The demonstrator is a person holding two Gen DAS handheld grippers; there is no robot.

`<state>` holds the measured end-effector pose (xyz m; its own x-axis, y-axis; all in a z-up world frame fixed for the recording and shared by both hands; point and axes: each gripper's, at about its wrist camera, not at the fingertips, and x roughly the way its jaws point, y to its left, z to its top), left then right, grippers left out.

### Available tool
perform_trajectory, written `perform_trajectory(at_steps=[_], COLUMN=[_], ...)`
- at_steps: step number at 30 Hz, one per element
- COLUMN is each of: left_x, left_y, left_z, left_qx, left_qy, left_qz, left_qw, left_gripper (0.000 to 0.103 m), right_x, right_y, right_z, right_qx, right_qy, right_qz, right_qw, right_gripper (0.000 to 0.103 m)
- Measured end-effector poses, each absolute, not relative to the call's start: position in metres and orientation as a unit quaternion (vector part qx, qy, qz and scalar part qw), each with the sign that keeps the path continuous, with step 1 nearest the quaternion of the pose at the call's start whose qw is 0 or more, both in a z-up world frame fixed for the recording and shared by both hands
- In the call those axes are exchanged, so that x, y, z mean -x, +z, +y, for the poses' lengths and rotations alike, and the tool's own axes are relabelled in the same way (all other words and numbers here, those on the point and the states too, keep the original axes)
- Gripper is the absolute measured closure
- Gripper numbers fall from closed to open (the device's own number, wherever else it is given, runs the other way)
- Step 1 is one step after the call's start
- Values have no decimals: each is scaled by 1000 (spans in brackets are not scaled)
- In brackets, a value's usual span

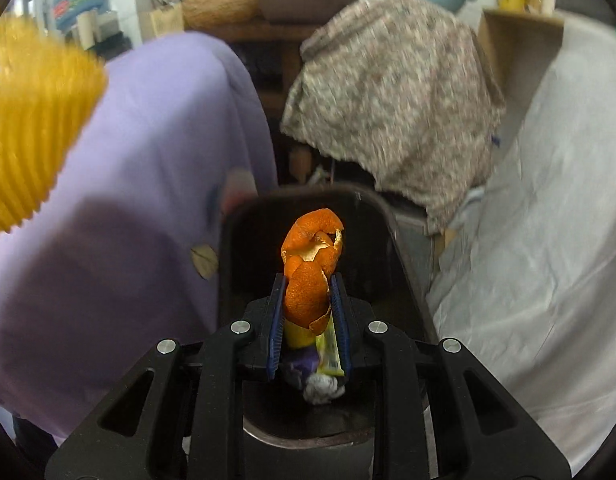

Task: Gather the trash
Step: 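Carry the orange peel over the bin and open the right tool while the left tool carries the yellow net, then lower the yellow foam net into the bin and open the left tool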

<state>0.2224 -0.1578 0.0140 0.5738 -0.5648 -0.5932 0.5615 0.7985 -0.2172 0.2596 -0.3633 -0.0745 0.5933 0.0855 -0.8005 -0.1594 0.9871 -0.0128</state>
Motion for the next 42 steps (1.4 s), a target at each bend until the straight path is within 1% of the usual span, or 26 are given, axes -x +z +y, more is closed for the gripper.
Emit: perform_trajectory(at_steps=[13,19,29,30,32,33,34,42], left_x=[-239,-240,-244,-244,-244,-245,-245,-255], left_y=[-32,-45,-53,-54,-56,-57,-58,-72], left_z=[-179,-188,-192,-194,-197,-198,-200,-209], left_qx=[3,-5,-5,-7,-8,-8,-9,-11], left_qy=[-307,-311,-310,-310,-310,-310,-310,-303], left_qz=[389,402,411,411,412,413,414,430], left_qw=[869,861,857,857,857,856,856,851], left_gripper=[87,87,87,87,87,87,87,87], right_x=[-283,-295,-315,-315,-319,-318,-317,-298], right_y=[-169,-194,-216,-217,-217,-215,-213,-188], right_z=[-371,-370,-370,-371,-372,-373,-374,-378], right_qx=[30,24,32,32,32,31,30,31], right_qy=[51,42,38,37,34,32,32,31], right_qz=[534,563,611,612,613,611,608,575], right_qw=[844,825,790,789,789,790,793,817], right_gripper=[80,80,79,78,71,63,58,55])
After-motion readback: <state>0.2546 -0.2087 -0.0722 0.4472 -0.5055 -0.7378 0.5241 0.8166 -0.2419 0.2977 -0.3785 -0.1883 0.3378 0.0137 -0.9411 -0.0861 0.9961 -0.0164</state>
